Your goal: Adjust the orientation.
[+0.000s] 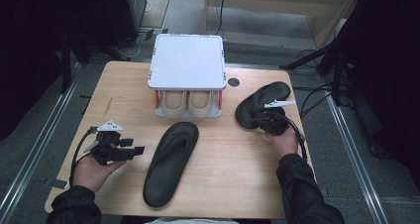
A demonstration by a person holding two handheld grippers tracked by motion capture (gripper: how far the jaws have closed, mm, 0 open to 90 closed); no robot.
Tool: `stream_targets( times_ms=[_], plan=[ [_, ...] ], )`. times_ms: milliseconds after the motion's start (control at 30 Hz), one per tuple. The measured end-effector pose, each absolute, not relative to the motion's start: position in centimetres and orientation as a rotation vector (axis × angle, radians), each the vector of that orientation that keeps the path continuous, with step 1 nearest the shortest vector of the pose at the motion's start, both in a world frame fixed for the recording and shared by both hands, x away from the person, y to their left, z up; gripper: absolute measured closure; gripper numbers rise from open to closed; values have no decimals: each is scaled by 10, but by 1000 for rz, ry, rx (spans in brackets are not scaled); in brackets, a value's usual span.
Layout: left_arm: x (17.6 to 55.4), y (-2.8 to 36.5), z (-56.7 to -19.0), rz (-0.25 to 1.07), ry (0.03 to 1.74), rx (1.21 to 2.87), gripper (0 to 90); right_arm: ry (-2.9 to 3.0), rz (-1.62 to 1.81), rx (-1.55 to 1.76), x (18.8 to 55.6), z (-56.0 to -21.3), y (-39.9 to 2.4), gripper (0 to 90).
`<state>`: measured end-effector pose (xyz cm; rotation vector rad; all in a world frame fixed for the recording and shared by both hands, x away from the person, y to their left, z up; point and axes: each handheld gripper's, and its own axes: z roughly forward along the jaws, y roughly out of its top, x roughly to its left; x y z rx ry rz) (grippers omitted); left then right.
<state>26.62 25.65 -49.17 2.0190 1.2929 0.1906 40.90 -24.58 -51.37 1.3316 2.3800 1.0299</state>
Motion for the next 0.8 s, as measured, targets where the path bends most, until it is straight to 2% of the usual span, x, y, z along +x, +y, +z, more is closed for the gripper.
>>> stream_targets(
  times_ms=[333,800],
  plan=[
    [265,258,-491,199,1292,2010,402,2347,1005,1384,404,-511,-268,900],
    [264,257,-493,203,1296,2020,401,2369,994,1381,416,-517,-255,900]
  ],
)
